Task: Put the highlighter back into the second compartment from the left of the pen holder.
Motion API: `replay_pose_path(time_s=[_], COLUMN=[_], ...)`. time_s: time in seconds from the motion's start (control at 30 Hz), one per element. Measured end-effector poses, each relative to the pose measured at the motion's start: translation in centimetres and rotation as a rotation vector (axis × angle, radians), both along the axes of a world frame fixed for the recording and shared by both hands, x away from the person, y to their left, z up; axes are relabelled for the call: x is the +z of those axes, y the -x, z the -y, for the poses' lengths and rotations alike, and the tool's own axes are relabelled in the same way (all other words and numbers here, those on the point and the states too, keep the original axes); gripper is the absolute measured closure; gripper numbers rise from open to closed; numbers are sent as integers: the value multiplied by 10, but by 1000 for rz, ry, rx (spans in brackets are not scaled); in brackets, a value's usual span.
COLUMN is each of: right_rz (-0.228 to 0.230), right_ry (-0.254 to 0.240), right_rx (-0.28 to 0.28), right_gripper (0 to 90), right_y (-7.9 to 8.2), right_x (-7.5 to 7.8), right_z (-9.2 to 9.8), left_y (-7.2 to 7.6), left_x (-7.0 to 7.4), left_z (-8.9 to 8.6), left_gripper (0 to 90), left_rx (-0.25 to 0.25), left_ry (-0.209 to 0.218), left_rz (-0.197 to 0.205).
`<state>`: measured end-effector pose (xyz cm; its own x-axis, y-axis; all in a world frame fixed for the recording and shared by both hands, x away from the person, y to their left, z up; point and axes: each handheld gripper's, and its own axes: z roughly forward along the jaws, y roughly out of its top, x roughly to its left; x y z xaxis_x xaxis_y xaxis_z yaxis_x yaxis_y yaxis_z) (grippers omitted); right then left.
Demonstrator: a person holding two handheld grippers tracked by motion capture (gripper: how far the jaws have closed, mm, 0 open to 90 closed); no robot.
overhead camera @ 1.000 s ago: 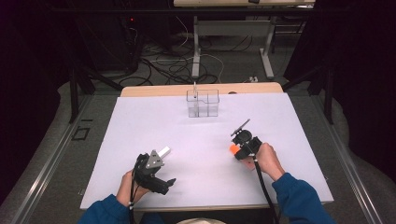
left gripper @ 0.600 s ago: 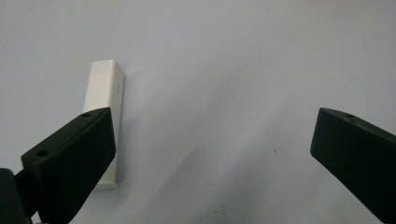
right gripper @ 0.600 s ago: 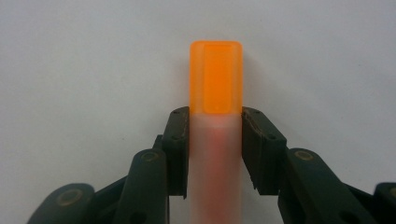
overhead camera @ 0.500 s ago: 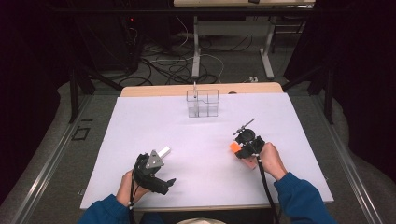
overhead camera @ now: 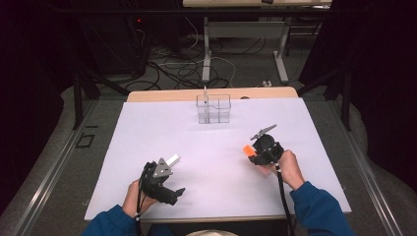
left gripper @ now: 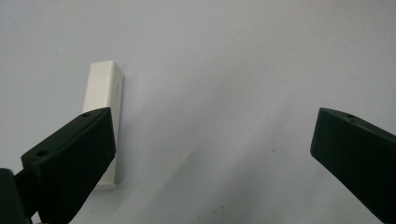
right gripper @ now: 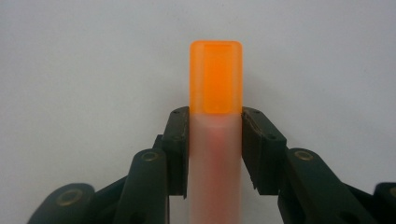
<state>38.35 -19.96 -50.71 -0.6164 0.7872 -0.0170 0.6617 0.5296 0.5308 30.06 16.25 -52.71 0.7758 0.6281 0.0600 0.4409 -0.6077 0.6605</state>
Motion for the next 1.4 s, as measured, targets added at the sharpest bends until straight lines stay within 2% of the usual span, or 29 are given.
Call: replay_pose_path(time_s=[0.07,0.13,0.4,0.53,0.6,0.63,0.67,0.77,0.83,0.93,1.07,1.4], right_rz=[15,41,100,123,143,139,158,174,174,181,189,241], right_ry=[-15,-8,-75,-76,-94,-89,-110,-133,-127,-137,-137,-160], right_rx=[1,-1,15,23,4,19,14,12,11,18,21,26], right_gripper=[644,644,644,644,645,645,645,645,644,644,644,644], right_y=[1,1,1,2,3,3,3,3,2,1,0,-3], right_x=[1,2,5,5,6,8,7,8,9,9,11,17], right_z=[0,1,2,2,2,3,3,3,3,3,1,-2], left_y=[0,0,0,0,0,0,0,0,0,0,0,0], left_x=[1,2,2,1,2,2,1,0,2,2,0,0], left_z=[-1,-1,-1,0,-1,-1,0,0,-1,-1,0,1], left_gripper=[0,0,0,0,0,0,0,0,0,0,0,0], left_rx=[-10,-13,-12,-8,-12,-12,-10,-3,-13,-12,-3,-2], left_ry=[-8,-11,-10,-3,-10,-10,-9,-3,-10,-10,-2,-3], left_rz=[-7,-9,-9,0,-9,-10,-6,6,-9,-10,6,3])
